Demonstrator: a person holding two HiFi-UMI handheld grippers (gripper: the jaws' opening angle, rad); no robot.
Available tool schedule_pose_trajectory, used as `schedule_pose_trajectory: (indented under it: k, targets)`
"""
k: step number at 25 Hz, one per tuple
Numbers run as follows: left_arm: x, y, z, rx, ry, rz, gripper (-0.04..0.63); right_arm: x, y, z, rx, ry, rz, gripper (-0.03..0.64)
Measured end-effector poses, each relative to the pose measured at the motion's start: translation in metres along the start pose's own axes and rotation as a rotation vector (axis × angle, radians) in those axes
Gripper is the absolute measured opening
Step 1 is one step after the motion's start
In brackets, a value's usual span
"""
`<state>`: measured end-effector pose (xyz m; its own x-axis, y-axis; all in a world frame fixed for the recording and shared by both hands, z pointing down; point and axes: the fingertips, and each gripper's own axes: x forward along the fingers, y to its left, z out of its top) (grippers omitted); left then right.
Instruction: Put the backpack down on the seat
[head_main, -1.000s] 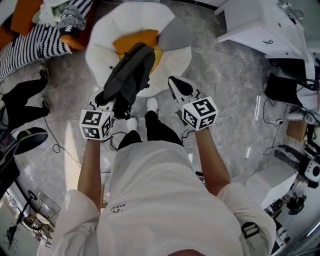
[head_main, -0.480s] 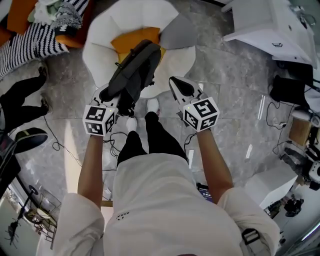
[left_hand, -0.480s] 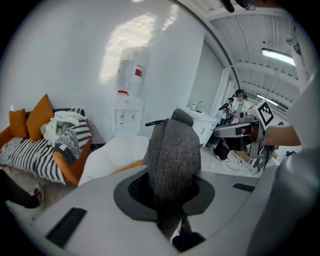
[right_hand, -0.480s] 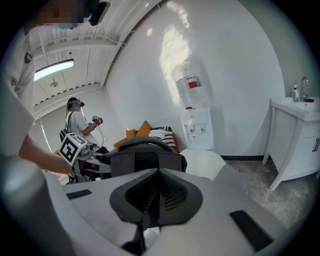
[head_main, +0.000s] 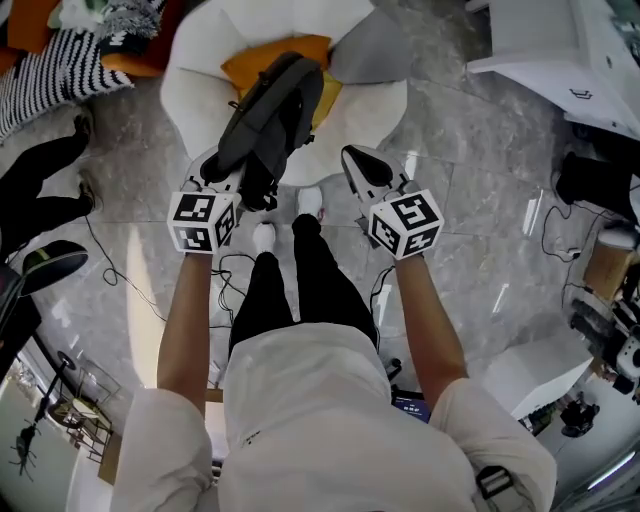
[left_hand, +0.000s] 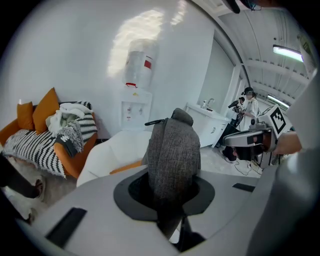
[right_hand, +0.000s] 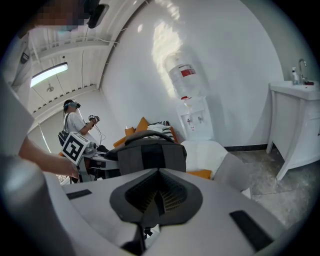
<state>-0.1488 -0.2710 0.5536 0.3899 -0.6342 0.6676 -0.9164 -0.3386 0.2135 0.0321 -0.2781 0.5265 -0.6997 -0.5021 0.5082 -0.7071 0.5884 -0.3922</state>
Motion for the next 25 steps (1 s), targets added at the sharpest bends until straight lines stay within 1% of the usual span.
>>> schedule_pose_trajectory:
  k: [7,12,15,19,22,25]
  targets:
    - [0.023,0.022,-0.023,-0.041,0.008,0.081,0.074,0.025,-0.01,-0.017,0.015,-0.001,0.008,0.025]
    - [0.04,0.033,-0.038,-0.068,0.011,0.153,0.074,0.043,-0.016,-0.032,0.026,0.0,0.016,0.025]
    - [0.052,0.041,-0.047,-0.104,0.006,0.209,0.074,0.056,-0.023,-0.043,0.039,0.001,0.015,0.025]
    - [0.064,0.05,-0.057,-0.173,-0.007,0.278,0.074,0.075,-0.029,-0.06,0.058,0.01,0.016,0.025]
    - [0.07,0.059,-0.061,-0.193,-0.019,0.324,0.074,0.09,-0.028,-0.071,0.043,0.028,0.029,0.025]
    - [0.074,0.063,-0.065,-0.215,-0.041,0.391,0.074,0.099,-0.031,-0.08,0.048,0.035,0.041,0.025]
